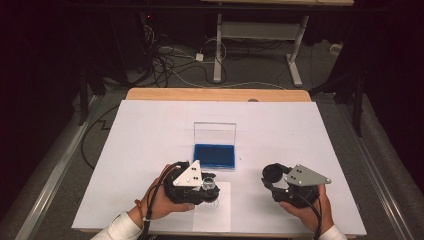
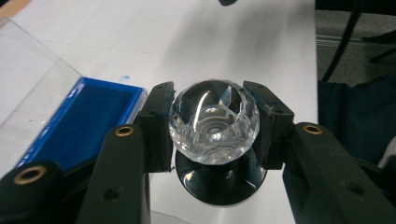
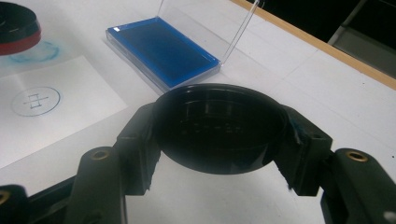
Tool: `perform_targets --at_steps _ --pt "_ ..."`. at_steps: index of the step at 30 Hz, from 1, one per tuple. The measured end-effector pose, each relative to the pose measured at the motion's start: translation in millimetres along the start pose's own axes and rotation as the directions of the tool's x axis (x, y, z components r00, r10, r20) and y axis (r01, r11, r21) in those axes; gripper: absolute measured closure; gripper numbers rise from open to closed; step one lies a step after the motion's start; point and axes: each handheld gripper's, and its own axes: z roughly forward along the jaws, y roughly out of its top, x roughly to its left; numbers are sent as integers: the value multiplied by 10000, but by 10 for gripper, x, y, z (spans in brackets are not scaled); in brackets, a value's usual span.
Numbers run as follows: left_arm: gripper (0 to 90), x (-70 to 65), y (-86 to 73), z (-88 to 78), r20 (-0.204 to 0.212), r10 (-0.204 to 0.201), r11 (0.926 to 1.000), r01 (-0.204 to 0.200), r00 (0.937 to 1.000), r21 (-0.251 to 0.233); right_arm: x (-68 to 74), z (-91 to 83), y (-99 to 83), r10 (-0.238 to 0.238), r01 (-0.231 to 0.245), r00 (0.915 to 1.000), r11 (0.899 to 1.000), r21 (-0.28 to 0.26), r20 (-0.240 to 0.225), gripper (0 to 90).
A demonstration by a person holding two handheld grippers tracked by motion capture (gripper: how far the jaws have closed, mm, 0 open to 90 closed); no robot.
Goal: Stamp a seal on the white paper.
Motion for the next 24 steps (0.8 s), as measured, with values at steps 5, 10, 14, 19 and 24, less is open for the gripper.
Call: perform_targets --at_steps 5,10,14,19,24 --pt "547 -56 -53 86 14 242 9997 -242 9997 81 6 6 0 -17 17 10000 10000 24 -9 387" --pt "547 -87 -130 202 141 284 9991 -289 9995 298 10 15 -2 20 -19 10000 10000 47 -53 387" --pt "547 -98 -156 261 244 340 9978 -353 9991 555 8 18 -2 18 -18 10000 10000 50 -50 387" --pt "547 -83 -189 295 303 272 9974 -292 9992 652 9 18 -3 18 -17 10000 10000 55 -72 387" --pt "547 -71 -218 328 368 160 9969 -188 9992 765 7 21 -5 9 -9 10000 10000 65 -85 387"
